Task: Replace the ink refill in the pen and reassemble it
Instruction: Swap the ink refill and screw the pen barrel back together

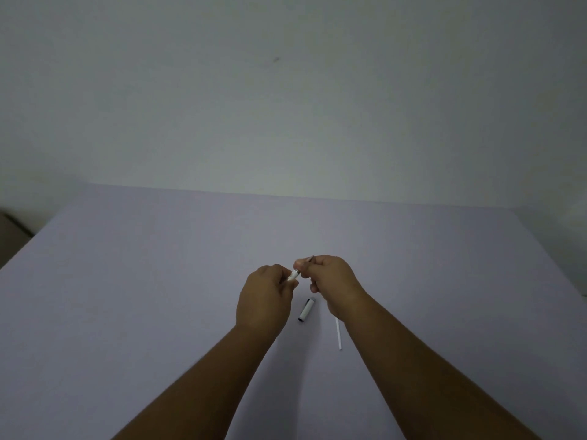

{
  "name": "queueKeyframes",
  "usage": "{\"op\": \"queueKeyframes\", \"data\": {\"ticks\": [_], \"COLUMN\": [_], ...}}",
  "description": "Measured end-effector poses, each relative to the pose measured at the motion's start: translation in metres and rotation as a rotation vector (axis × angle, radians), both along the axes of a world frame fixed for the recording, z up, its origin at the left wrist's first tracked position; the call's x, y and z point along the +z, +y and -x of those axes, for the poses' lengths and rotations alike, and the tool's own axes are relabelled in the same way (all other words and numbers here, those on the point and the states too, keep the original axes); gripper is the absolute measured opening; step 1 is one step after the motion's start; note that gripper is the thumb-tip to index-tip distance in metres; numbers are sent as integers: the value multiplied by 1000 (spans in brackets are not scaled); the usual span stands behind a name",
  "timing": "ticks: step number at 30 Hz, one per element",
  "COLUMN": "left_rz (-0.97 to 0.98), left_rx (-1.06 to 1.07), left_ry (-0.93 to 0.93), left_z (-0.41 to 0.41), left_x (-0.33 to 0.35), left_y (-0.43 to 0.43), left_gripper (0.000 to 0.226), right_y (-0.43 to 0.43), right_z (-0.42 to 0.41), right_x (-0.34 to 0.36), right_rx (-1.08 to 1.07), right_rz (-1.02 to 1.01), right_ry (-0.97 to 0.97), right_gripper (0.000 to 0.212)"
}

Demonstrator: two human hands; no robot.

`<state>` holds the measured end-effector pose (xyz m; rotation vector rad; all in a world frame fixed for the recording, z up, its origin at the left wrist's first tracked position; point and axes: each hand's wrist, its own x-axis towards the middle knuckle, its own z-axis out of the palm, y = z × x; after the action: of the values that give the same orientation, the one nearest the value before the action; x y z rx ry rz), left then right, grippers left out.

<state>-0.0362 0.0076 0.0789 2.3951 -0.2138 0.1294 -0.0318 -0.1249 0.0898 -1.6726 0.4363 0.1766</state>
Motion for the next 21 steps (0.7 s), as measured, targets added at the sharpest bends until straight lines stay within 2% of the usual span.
{"op": "queueKeyframes", "data": {"ticks": [2,5,6,8,10,15,21], "left_rz": [7,152,236,392,475,533,568], "left_rx": [26,124,164,207,203,193,158], "left_ry": [44,243,330,489,586,688,748], "left_z": [-5,-11,-13,-14,-13,-11,-14], "left_x": [-4,-8,-9,-14,-20,-31,-32], "left_y": [3,10,13,19,24,30,32], "left_gripper": [10,10,10,13,12,12,10], "right_y": [2,-3,-6,-10,-8,6,12], "right_z": [-7,-18,-20,-19,-17,-18,-22], "right_x": [-5,-19,-28,-52,-77,-113,-125], "right_rx": [4,-33,-45,20,85,49,-18], "right_rz": [-1,9,111,448,622,708,747], "right_ry": [41,133,139,127,158,249,259], "right_gripper": [20,36,40,40,37,44,32]}}
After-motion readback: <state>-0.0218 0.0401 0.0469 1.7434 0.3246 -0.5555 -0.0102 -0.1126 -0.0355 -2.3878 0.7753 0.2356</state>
